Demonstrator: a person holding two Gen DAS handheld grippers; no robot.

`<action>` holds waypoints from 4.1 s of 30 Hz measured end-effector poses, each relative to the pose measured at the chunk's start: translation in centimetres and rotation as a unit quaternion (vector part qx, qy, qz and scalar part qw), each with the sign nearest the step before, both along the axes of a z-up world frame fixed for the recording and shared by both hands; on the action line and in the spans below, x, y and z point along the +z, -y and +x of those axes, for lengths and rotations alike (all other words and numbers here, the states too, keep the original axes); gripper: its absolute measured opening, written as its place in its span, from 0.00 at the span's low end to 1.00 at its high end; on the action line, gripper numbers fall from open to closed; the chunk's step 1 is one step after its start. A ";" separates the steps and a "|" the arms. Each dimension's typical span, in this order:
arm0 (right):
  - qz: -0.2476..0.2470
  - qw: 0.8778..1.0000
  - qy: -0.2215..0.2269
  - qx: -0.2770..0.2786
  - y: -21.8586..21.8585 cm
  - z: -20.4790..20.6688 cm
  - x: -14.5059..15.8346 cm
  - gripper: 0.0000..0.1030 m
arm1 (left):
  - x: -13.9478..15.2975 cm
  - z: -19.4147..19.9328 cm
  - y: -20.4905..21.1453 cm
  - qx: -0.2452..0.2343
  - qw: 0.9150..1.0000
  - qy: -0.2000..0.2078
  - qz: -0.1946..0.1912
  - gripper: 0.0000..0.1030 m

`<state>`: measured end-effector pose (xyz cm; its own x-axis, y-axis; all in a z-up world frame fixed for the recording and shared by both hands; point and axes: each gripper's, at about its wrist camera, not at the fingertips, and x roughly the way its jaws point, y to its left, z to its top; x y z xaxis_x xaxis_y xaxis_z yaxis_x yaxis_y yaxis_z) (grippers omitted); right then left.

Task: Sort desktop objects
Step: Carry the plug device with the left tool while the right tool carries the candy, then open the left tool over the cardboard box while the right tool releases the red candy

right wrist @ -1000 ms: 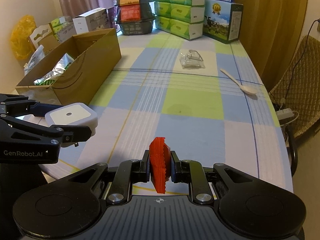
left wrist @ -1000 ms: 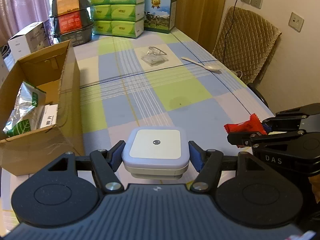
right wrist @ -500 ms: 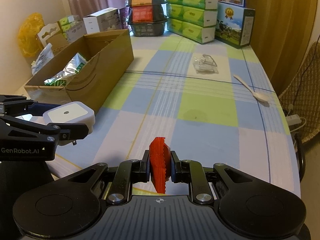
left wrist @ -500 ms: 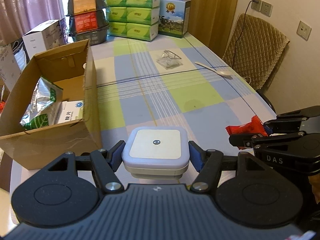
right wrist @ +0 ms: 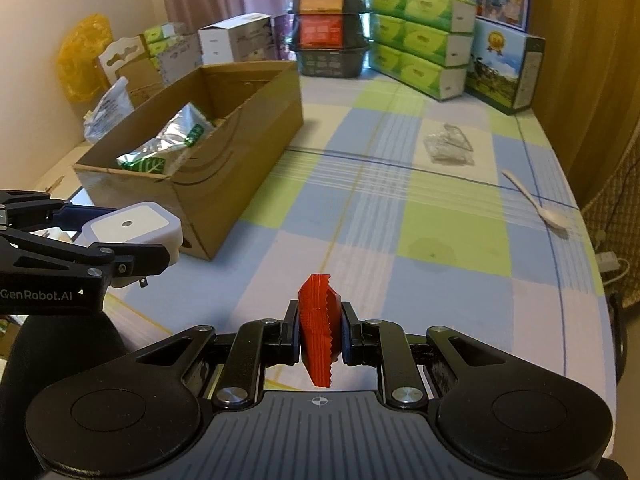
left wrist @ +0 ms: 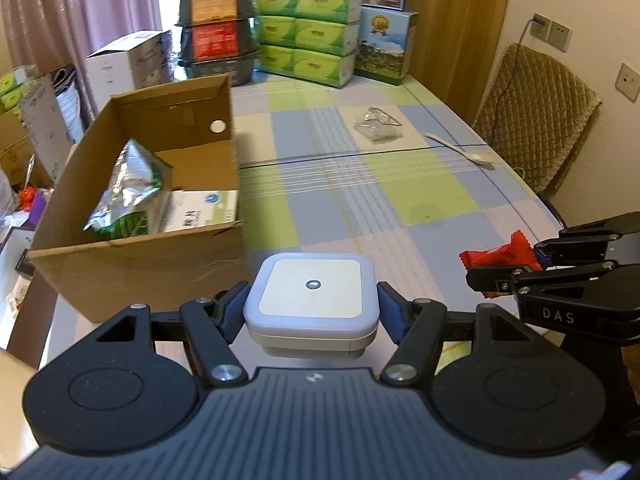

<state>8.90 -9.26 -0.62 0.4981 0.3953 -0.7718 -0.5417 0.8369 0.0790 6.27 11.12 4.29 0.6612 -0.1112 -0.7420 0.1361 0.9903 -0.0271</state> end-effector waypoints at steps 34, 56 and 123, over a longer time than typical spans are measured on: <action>0.035 0.994 0.021 0.103 -13.0 2.7 3.1 0.15 | 3.5 0.9 -12.3 0.095 0.995 0.027 0.017 0.61; 0.045 0.993 0.024 0.108 -18.5 8.4 3.5 0.15 | 4.0 7.2 -17.0 0.099 0.995 0.028 0.010 0.61; 0.080 0.996 0.013 0.042 -13.9 11.5 3.2 0.73 | 5.6 9.3 -16.9 0.109 0.993 0.055 -0.001 0.84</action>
<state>20.44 4.68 2.60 0.4776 0.5538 -0.6821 -0.6131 0.7661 0.1928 15.55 27.99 9.90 0.7464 0.0426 -0.6641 -0.0796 0.9965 -0.0255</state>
